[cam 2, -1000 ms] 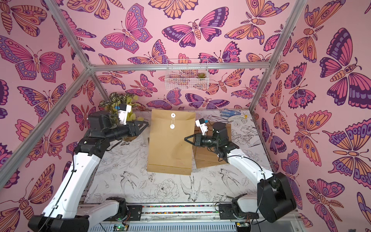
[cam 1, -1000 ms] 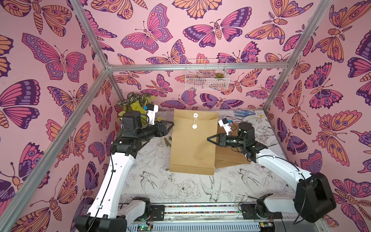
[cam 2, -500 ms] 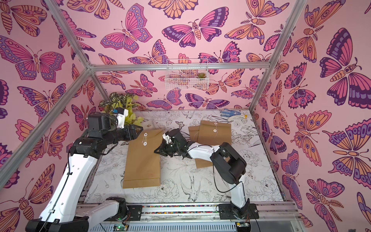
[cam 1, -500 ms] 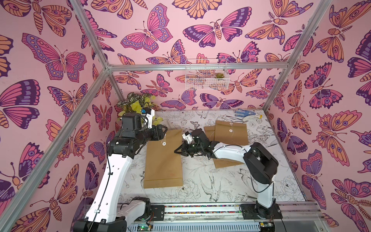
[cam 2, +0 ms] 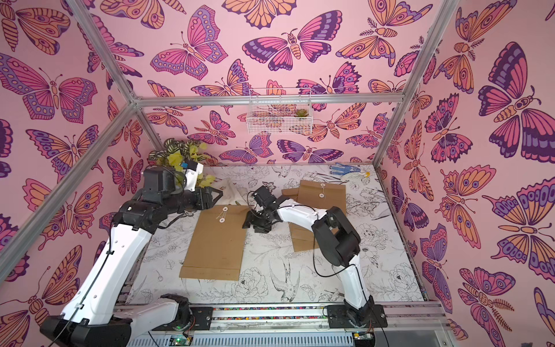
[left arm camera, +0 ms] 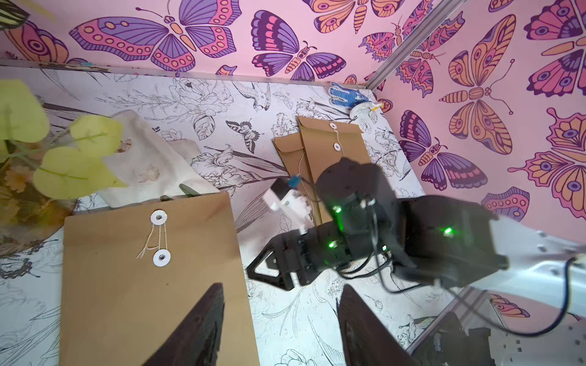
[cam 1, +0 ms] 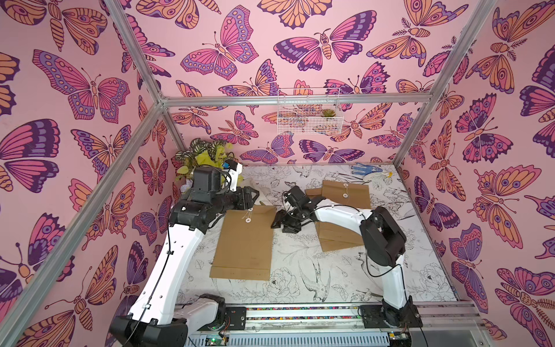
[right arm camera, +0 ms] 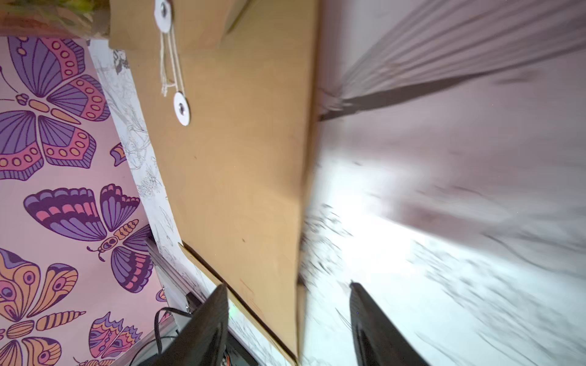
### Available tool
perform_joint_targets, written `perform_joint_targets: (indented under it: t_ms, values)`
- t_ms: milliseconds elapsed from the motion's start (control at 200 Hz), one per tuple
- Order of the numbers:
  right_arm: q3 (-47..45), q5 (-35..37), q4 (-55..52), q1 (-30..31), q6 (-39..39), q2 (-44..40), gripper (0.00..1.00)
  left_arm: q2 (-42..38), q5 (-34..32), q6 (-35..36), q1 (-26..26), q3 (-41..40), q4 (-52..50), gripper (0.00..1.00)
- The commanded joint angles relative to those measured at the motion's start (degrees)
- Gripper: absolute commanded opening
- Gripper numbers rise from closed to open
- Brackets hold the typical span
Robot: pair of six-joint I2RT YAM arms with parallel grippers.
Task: Close the mouth of the file bag
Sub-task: Place the file bag at the center of the board, then pick up the file bag from the file bag.
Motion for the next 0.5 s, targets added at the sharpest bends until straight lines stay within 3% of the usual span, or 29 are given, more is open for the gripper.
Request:
perform_joint_targets:
  t_ms: [0,150,330,496]
  values:
    - [-4.78,2.25,-12.19,-7.59,-9.53,-10.37,0.64,2.34,-3.95,0.36,-4.69,0.37,1.83,0.59]
    - [-13.42,6.53,-16.57,-22.97,-15.79,-20.51,0.65,10.38,-10.05,-1.11,-14.61,-0.09,6.73,0.6]
    - [-21.2,14.44,-13.31,-42.1,-16.96,-28.86,0.69,24.1,-12.0,-3.15,-23.71,5.55,12.15,0.62]
    - [-22.49,18.51,-11.3,-49.19,-18.02,-27.43,0.76,38.86,-9.93,-2.56,-28.75,17.18,12.59,0.62]
